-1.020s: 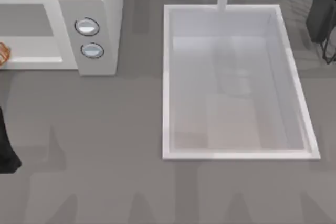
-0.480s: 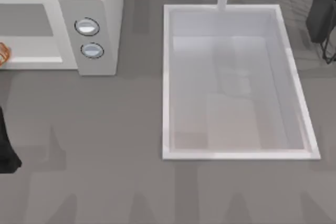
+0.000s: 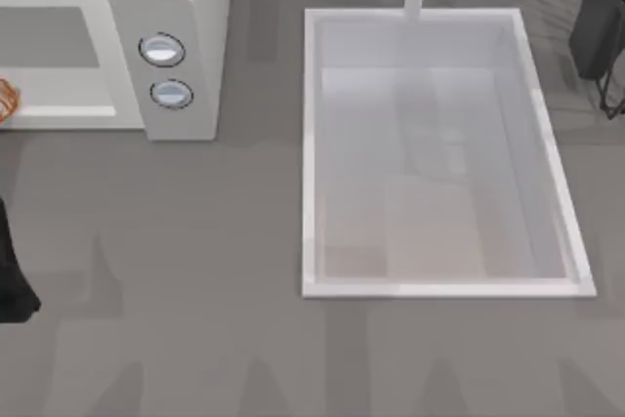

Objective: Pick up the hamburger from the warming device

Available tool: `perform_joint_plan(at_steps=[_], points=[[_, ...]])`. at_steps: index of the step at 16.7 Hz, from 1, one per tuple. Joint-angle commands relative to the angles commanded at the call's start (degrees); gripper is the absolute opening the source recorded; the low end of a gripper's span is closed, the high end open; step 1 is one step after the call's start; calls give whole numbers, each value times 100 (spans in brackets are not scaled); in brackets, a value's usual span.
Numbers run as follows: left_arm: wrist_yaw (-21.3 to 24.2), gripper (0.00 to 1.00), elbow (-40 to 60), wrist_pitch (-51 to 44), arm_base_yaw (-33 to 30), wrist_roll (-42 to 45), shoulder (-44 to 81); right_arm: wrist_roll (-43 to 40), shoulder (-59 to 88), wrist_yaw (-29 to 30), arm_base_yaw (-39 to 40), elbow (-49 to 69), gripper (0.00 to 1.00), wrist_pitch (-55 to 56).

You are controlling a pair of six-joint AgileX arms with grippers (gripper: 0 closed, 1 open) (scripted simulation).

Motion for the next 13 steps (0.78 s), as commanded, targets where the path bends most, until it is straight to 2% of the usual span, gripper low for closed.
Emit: perform_joint_plan(at_steps=[8, 13], points=[[19, 100, 58, 82, 17, 7, 165, 0, 0, 0, 0, 0, 100, 0], [177, 100, 542, 762, 160, 69, 1533, 0, 0, 0, 0, 0, 100, 0]])
